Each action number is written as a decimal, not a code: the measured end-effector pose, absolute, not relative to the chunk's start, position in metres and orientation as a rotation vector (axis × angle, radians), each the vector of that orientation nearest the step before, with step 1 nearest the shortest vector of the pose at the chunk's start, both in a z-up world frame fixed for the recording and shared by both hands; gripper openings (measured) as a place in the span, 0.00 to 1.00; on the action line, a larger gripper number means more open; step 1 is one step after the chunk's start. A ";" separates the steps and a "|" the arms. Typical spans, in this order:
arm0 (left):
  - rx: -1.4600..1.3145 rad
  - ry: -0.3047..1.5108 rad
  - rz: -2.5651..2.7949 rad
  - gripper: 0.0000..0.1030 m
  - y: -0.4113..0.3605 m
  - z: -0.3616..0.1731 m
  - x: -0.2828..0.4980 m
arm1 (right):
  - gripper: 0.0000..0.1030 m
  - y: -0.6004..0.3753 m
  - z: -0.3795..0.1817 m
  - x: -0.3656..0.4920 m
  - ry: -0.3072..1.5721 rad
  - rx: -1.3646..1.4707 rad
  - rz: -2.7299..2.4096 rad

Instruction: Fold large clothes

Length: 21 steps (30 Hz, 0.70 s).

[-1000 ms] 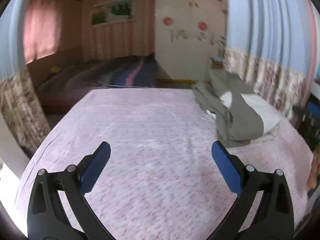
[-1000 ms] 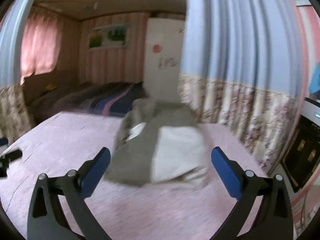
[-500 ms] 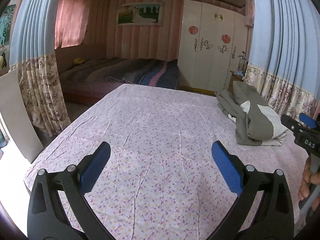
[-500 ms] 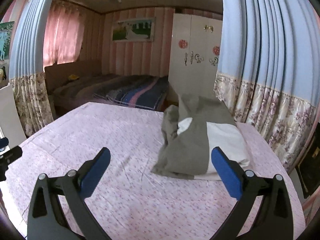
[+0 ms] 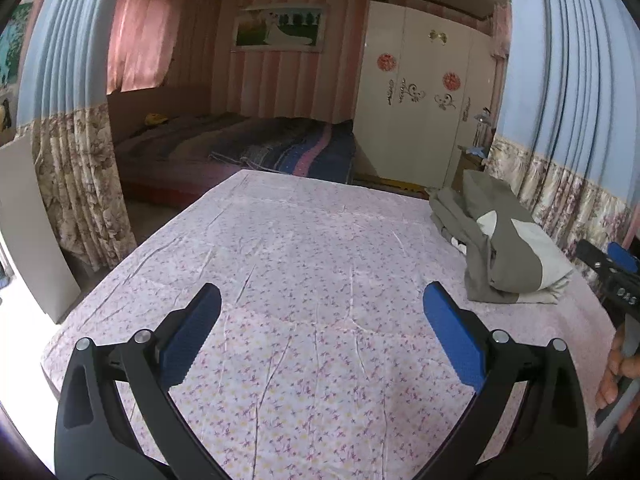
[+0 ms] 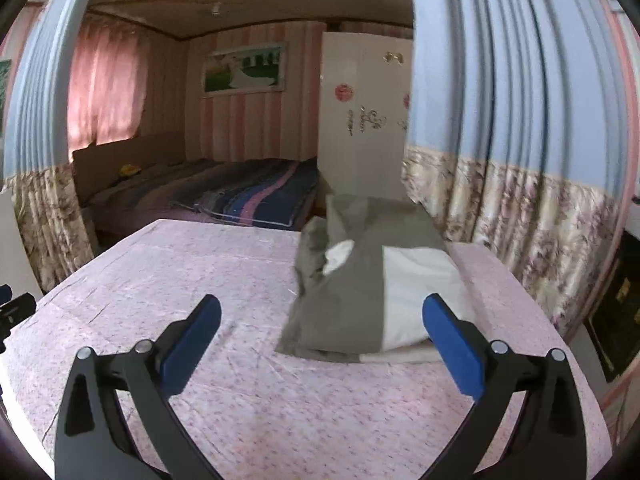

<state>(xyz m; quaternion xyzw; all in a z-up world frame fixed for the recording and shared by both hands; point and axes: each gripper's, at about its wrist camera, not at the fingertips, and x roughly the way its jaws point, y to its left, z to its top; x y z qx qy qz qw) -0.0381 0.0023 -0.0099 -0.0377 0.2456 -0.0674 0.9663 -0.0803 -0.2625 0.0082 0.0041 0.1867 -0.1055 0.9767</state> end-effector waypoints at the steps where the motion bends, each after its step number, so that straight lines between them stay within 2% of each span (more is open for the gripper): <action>1: -0.074 0.497 -0.138 0.97 0.001 -0.010 -0.036 | 0.98 -0.269 0.007 -0.084 0.383 0.014 -0.229; 9: -0.048 0.516 -0.210 0.97 -0.018 -0.019 -0.013 | 0.98 -0.299 0.003 -0.117 0.441 0.124 -0.249; 21: 0.052 0.551 -0.178 0.97 -0.037 -0.025 -0.011 | 0.98 -0.323 -0.011 -0.128 0.435 0.048 -0.297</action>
